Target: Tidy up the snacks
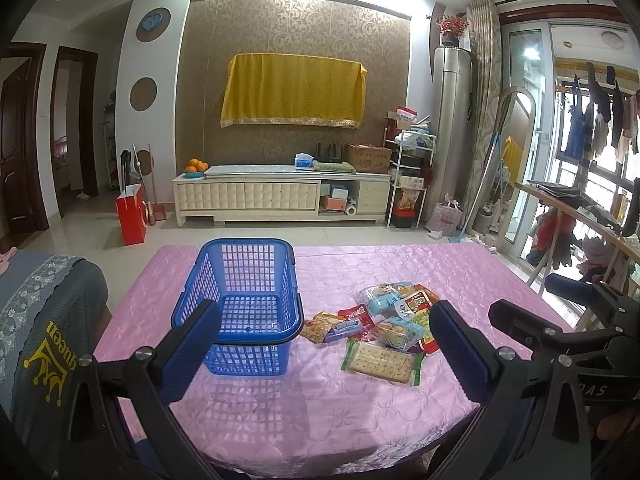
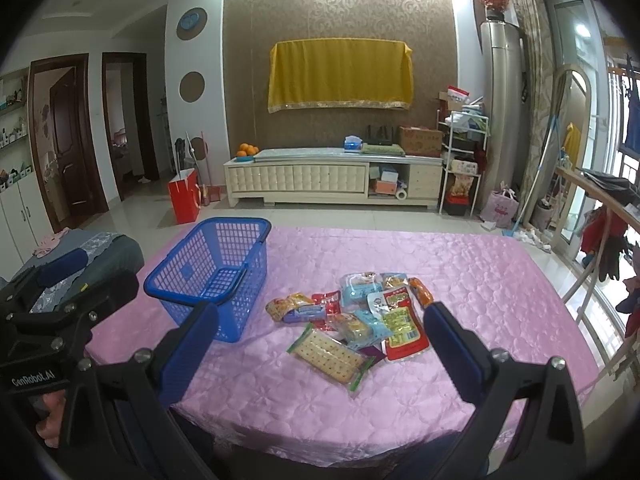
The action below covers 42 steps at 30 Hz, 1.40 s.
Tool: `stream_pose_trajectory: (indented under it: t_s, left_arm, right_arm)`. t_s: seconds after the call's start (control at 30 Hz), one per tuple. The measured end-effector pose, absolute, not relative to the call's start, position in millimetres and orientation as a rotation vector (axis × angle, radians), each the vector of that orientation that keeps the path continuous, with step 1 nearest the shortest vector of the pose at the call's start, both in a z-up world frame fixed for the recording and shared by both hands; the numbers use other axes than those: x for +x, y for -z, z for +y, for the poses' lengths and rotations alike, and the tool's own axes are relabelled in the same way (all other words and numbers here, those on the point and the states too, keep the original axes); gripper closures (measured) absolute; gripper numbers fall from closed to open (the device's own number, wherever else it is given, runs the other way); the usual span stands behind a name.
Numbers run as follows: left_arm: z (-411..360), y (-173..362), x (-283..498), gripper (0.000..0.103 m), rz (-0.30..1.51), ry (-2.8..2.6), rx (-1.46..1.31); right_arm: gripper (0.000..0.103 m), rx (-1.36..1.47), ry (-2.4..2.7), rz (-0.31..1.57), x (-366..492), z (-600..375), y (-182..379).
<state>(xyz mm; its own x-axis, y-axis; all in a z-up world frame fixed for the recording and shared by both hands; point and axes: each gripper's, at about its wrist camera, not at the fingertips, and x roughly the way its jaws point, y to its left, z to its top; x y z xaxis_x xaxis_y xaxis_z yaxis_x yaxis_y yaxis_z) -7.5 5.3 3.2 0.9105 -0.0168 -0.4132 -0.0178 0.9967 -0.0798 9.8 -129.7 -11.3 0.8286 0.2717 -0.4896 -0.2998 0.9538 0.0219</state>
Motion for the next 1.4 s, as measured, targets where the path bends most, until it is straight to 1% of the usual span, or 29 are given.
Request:
stream_pose_trajectory:
  t_s: [0.57, 1.4]
  left_arm:
    - [3.1, -2.2, -9.2, 0.000, 0.433, -0.006, -0.072]
    - [2.5, 0.0, -6.9, 0.000, 0.443, -0.002, -0.074]
  right_arm:
    - [0.000, -0.058, -0.294, 0.495, 7.5, -129.9, 6.1]
    - [0.000, -0.050, -0.297, 0.521, 11.4, -128.1, 5.2]
